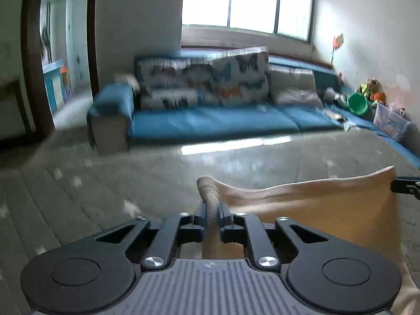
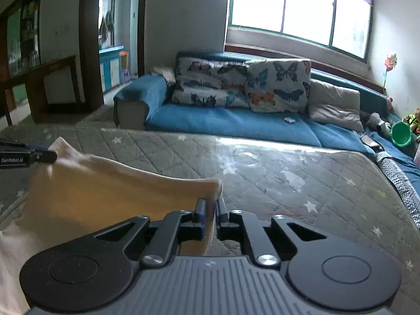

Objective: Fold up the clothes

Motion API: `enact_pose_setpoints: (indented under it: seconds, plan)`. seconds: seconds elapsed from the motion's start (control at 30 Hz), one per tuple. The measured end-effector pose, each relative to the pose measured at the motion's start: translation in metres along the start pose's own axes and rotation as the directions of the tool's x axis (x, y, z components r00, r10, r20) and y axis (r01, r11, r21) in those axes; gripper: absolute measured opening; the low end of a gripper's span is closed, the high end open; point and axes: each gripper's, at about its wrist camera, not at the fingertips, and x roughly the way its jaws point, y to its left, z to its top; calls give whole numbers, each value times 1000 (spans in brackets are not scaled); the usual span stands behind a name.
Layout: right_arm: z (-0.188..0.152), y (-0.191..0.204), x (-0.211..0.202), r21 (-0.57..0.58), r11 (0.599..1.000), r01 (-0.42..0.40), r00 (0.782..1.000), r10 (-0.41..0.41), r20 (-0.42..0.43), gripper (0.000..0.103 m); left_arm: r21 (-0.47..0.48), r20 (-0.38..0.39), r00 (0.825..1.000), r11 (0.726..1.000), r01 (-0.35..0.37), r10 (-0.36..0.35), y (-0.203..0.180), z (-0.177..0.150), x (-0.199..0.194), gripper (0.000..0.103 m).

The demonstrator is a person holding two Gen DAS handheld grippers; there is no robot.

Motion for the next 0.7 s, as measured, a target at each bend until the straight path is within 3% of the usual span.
enact_pose_setpoints:
  seconds: [0.1,0.17,0.3,0.37,0.47,0.7]
  plan:
    - [-5,3,-5,-17,1000,2,1000,-3,-7,7,11,-13,999,999,-32,32,4,-8,-4,27]
    - [-9,2,-14,-13,999,-39,999,39,-25,7,52,-11,999,998,-35,35,3,-15,-14,27]
    - [-27,8,-47,-34,987,-159,986,156,-62,10,160,12,1000,987,25,-27,-11,-32,-53,30]
    - [-40,16,-66,-59,975,-213,975,208,-82,15,202,16,998,977,62,-66,-20,-43,-75,42]
    - [-61,32,-95,-106,956,-272,959,261,-112,37,283,8,992,951,122,-129,-38,-65,-107,48]
    - [-109,56,-157,-229,922,-312,948,288,-133,42,440,-26,971,869,224,-237,-78,-129,-173,66]
